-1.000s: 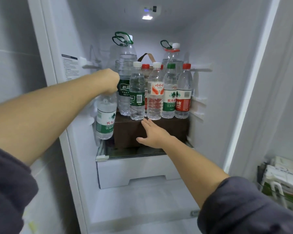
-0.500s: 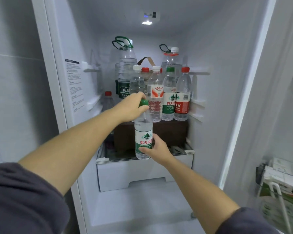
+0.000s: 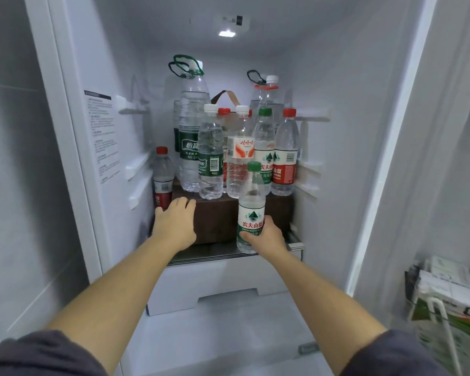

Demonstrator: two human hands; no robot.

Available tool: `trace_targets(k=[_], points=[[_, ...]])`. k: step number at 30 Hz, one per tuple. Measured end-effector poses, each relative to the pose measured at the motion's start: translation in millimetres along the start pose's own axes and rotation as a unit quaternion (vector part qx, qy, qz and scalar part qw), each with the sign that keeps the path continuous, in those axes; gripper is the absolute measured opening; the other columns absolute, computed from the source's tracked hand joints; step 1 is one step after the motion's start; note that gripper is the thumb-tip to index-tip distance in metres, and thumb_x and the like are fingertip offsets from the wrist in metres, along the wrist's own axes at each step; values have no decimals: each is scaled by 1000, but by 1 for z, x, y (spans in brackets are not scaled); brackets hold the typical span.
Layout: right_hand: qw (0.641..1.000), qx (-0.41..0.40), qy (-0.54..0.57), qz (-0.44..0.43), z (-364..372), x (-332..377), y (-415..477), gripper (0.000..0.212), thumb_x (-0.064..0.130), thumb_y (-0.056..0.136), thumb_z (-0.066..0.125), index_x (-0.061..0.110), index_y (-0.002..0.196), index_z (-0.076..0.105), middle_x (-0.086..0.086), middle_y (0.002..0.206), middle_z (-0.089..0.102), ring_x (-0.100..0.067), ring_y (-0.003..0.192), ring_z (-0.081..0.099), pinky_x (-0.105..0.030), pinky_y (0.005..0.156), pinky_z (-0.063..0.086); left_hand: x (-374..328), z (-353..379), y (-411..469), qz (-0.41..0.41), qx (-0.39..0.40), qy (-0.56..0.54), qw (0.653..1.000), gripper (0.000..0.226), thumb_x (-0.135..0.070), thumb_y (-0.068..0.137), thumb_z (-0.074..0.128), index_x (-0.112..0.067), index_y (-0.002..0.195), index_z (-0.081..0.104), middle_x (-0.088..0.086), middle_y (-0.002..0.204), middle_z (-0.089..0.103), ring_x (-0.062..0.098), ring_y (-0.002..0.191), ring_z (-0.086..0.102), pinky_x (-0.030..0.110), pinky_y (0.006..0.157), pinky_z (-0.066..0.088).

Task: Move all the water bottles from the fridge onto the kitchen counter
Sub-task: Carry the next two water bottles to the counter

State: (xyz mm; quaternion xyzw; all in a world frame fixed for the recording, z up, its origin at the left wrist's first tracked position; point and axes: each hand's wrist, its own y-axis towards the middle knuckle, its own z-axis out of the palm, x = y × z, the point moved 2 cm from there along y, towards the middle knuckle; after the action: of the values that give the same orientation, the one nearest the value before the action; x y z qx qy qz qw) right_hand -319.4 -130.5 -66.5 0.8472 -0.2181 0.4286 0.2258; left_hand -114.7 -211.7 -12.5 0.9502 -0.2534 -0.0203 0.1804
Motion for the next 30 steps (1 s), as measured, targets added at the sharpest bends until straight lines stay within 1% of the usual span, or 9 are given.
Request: trace_targets(k=[3, 5, 7, 9, 12, 13, 16, 20, 30], points=[[1000, 6, -20, 18, -2, 6, 7, 69, 31, 76, 82, 11, 129, 42, -10, 131, 53, -28, 119, 55, -42, 97, 50, 1, -2, 1, 6, -3, 9, 1000, 72, -21, 84, 58, -18, 149, 26, 4, 146, 36, 22, 135, 34, 47, 105, 35], [999, -40, -26, -1, -9, 24, 15, 84, 39, 71, 82, 14, 138, 38, -9, 134, 45, -27, 121, 50, -45, 100, 47, 3, -5, 4, 13, -7, 20, 1000, 67, -20, 84, 57, -19, 146, 32, 3, 139, 42, 22, 129, 40, 46, 102, 36], [995, -90, 32, -40, -20, 54, 24, 86, 43, 72, 80, 20, 142, 36, -3, 136, 44, -21, 121, 49, -44, 100, 47, 4, -10, 7, 17, -6, 29, 999, 60, -19, 85, 54, -20, 143, 38, 2, 134, 46, 22, 124, 44, 45, 100, 36], [987, -104, 100, -71, -30, 83, 36, 65, 38, 78, 76, 21, 132, 45, 2, 127, 53, -16, 112, 55, -36, 91, 49, 5, -16, 11, 22, -5, 39, 999, 53, -18, 86, 51, -20, 139, 42, 2, 130, 50, 23, 120, 48, 44, 99, 36], [985, -91, 113, -97, -32, 102, 44, 14, 25, 91, 63, 20, 102, 57, 7, 94, 62, -15, 93, 61, -24, 70, 43, 7, -29, 24, 33, 17, 53, 998, 44, -16, 86, 48, -20, 130, 53, 3, 125, 58, 24, 112, 55, 41, 97, 40], [983, -99, 116, -104, -31, 100, 45, 5, 23, 92, 59, 19, 95, 58, 7, 88, 62, -15, 87, 61, -25, 67, 43, 9, -35, 31, 28, 25, 58, 998, 40, -15, 86, 47, -18, 124, 58, 5, 121, 61, 25, 108, 58, 40, 94, 44], [977, -121, 137, -110, -27, 91, 46, 6, 23, 90, 56, 17, 91, 59, 3, 84, 63, -13, 80, 60, -29, 66, 44, 20, -57, 62, -21, 7, 119, 993, 29, -13, 86, 51, -9, 112, 65, 11, 112, 65, 29, 100, 62, 35, 79, 47], [975, -129, 137, -114, -26, 86, 55, 9, 25, 89, 56, 17, 92, 59, 2, 84, 64, -15, 79, 61, -33, 70, 49, 39, -73, 110, -46, -26, 211, 976, 37, -24, 90, 57, -11, 125, 59, 13, 127, 55, 29, 118, 51, 37, 93, 41], [968, -149, 158, -127, -23, 77, 66, 9, 28, 89, 57, 21, 95, 60, 5, 86, 65, -14, 82, 62, -36, 76, 52, 56, -46, 179, -100, 36, 199, 974, 61, -22, 88, 58, -12, 144, 36, 16, 145, 40, 32, 135, 38, 45, 110, 30]])
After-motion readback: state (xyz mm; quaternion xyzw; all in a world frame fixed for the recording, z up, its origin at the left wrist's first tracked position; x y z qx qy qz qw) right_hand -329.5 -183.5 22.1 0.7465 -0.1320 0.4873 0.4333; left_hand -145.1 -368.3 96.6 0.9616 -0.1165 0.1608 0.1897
